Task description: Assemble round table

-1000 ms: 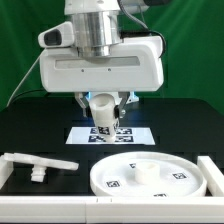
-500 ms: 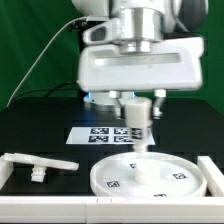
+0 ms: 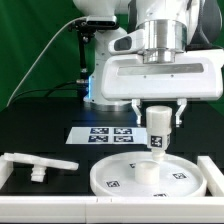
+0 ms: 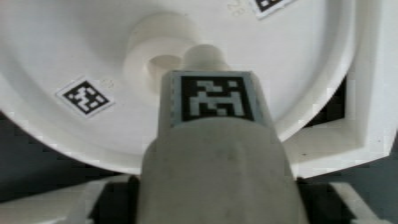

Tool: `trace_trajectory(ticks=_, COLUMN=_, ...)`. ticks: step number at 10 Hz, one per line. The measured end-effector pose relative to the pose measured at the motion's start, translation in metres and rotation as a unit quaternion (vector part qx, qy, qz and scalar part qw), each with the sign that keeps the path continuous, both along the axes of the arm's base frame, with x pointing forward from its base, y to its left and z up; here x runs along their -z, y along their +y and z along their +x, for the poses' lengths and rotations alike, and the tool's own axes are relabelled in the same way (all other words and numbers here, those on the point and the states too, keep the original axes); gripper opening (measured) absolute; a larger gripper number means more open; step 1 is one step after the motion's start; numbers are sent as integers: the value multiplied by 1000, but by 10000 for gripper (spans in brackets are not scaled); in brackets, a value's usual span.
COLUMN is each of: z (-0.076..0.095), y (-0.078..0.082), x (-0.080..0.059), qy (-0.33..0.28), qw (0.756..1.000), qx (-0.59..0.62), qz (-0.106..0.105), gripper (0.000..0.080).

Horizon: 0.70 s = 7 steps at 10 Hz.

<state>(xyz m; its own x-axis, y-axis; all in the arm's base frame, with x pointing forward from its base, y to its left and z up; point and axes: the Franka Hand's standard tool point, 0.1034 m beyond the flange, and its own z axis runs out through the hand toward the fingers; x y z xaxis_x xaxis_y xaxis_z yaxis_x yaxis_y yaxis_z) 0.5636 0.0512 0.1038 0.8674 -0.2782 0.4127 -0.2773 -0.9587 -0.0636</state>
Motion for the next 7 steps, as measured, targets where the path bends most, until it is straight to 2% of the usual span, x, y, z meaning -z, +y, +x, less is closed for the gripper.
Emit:
trace_trajectory(ticks=2, z=0, y=-4, x=1, qy=1, qw=1000, qx=-6, qz=-6, gripper=407)
trace_trajectory(ticks=7, z=1, y=-11, x=15, qy=0, qw=1000, qx=-10, qz=-19, gripper=407)
